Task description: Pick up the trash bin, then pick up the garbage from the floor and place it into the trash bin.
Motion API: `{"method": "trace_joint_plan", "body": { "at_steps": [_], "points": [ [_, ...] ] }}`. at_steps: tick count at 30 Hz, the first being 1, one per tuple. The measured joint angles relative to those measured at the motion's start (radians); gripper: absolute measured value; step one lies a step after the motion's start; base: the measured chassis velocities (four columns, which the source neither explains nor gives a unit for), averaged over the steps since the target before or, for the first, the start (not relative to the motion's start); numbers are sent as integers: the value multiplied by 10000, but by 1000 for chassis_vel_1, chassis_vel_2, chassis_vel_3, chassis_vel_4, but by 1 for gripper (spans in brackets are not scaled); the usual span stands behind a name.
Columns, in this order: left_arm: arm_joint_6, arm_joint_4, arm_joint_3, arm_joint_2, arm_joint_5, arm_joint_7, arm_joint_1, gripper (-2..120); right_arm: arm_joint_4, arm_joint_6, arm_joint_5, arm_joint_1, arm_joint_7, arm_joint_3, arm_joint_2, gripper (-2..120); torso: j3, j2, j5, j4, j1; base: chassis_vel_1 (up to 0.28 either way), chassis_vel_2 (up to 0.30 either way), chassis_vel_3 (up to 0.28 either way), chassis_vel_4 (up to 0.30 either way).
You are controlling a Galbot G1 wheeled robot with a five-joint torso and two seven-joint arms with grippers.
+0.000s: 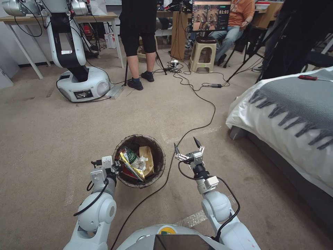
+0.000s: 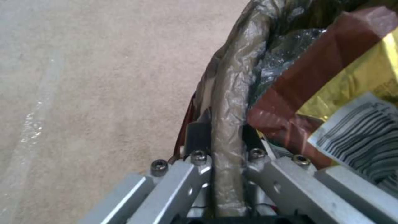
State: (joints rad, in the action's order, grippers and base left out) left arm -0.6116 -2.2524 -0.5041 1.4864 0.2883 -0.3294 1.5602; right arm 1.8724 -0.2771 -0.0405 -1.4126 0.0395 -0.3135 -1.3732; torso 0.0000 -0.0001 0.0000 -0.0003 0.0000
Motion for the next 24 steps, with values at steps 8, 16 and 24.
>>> {"method": "trace_joint_plan", "body": {
  "at_steps": [8, 16, 24],
  "points": [
    [0, 0, -3, 1, 0, 0, 0, 0, -3, -80, 68, -27, 31, -23, -33, 100, 0, 0, 0, 2, 0, 0, 0, 0, 0],
    [0, 0, -7, 1, 0, 0, 0, 0, -16, -226, 191, -89, 148, -28, -84, 100, 0, 0, 0, 2, 0, 0, 0, 0, 0],
    [0, 0, -10, 1, 0, 0, 0, 0, -24, -295, 259, -116, 247, -34, -94, 100, 0, 0, 0, 3, 0, 0, 0, 0, 0]
  ]
}}
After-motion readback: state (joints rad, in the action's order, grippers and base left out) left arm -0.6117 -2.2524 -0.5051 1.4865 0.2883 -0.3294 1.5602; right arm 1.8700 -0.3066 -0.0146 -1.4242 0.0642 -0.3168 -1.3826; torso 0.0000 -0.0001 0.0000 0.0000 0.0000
